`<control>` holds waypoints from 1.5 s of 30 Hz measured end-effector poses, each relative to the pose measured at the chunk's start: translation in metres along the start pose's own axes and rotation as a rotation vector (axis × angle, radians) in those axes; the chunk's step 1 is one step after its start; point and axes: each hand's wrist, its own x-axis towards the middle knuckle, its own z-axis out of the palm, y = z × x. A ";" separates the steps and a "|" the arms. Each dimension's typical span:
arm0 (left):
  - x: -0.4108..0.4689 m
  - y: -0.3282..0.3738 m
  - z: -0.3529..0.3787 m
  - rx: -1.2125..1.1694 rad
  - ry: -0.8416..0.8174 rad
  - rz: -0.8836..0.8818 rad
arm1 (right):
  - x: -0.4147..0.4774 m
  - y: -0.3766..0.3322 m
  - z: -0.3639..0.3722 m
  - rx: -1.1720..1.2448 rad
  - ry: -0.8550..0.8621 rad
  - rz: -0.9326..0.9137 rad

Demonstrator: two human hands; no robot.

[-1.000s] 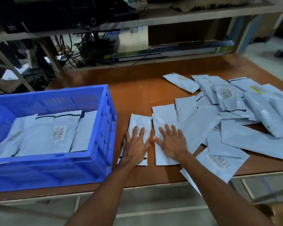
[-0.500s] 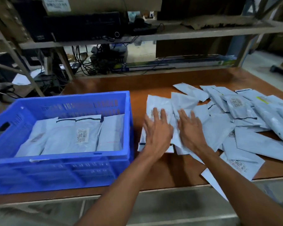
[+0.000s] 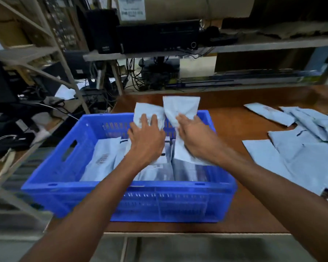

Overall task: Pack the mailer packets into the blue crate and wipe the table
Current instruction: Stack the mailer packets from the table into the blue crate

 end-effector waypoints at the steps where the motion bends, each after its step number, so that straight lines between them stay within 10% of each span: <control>1: 0.001 -0.005 0.008 0.022 -0.045 0.003 | 0.003 -0.003 0.012 -0.035 -0.058 -0.015; 9: 0.016 -0.013 0.041 0.130 -0.609 0.149 | 0.006 0.009 0.064 -0.192 -0.733 0.279; 20: 0.019 -0.027 0.048 0.220 -0.769 0.299 | 0.021 0.021 0.072 -0.287 -0.918 0.382; 24: 0.031 -0.029 0.038 0.274 -0.702 0.265 | 0.023 0.022 0.051 -0.290 -0.798 0.295; 33: 0.033 0.121 -0.013 -0.161 0.028 0.505 | -0.014 0.122 -0.101 -0.028 0.201 0.220; 45: -0.076 0.334 0.174 -0.127 -0.498 0.503 | -0.215 0.314 -0.017 0.024 -0.160 0.718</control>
